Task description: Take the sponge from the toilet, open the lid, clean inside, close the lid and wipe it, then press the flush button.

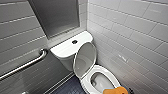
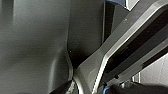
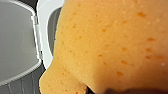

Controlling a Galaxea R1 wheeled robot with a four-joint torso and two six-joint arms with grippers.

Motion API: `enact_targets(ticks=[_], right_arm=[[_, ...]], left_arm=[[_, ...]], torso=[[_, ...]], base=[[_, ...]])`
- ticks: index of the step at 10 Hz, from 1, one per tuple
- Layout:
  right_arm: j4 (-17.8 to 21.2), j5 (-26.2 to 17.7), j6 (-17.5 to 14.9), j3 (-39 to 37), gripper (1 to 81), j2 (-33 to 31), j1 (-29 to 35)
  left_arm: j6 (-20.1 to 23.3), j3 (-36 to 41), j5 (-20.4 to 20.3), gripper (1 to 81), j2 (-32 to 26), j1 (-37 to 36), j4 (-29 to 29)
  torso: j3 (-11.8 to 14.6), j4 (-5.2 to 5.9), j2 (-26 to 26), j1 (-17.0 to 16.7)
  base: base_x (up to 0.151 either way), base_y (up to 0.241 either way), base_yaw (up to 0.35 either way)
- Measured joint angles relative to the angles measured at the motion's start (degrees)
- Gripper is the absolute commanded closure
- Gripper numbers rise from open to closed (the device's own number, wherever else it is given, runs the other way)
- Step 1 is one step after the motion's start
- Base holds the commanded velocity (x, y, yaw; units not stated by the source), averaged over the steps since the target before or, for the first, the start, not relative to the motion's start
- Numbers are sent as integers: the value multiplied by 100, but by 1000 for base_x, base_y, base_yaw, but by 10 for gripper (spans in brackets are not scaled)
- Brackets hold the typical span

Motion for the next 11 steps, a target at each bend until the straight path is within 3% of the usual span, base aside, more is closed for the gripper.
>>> enact_targets(ticks=[3, 6, 11], right_arm=[[-95, -1072, -52, -402, 811, 596, 1006], [-308, -1848, -72, -1358, 811, 1313, 1353], [-1009, -2298, -72, -2547, 811, 2142, 1954]], left_arm=[[0, -49, -2, 10, 6, 0, 0], [0, -49, -2, 10, 4, 0, 0], [0, -296, -2, 10, 72, 0, -2]], torso=[[0, 0, 0, 0], [0, 0, 0, 0], [0, 0, 2, 0]], base=[[0, 0, 0], [0, 0, 0], [0, 0, 0]])
